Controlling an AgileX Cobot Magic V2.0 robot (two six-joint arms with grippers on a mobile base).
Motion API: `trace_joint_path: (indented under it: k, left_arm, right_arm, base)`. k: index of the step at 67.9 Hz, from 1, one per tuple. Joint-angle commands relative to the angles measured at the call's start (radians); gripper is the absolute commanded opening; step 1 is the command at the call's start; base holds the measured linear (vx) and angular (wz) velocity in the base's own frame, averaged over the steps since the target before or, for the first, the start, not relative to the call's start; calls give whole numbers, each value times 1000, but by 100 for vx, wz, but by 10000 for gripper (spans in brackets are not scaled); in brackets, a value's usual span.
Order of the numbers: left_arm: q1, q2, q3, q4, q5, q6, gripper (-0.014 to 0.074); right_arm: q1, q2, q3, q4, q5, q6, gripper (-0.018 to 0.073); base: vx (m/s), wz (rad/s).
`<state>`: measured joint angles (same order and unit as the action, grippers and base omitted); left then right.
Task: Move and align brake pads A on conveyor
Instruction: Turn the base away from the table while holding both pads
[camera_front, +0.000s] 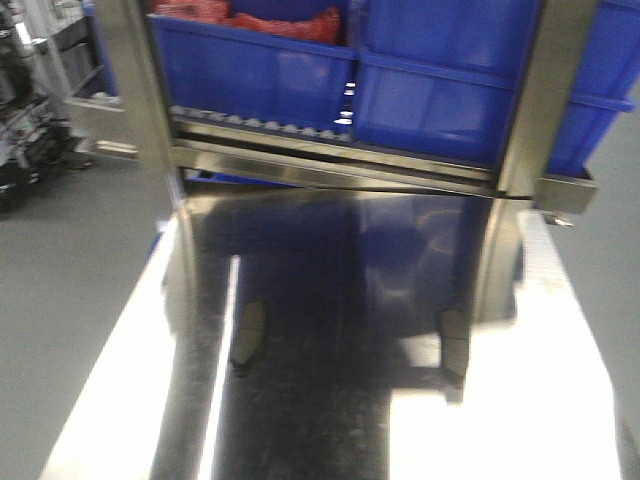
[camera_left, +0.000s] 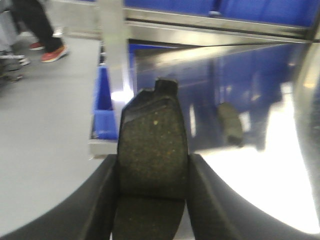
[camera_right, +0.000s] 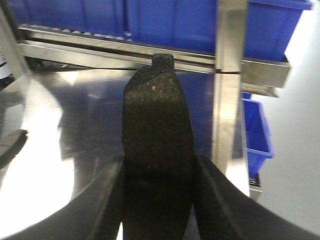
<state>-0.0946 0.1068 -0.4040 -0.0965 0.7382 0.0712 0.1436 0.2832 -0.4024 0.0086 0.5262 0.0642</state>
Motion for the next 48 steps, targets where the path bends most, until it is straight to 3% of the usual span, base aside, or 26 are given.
trace_joint_path:
  k: [1,48]
  left_arm:
    - [-7,15,-29,-11,-92,-10,-6]
    - [-7,15,-29,-11,-92,-10,-6]
  right_arm:
    - [-2,7,-30,-2,-97,-11,-4]
    - [-2,7,-30,-9,-97,-11,-4]
  base:
    - [-9,49]
    - [-13,67]
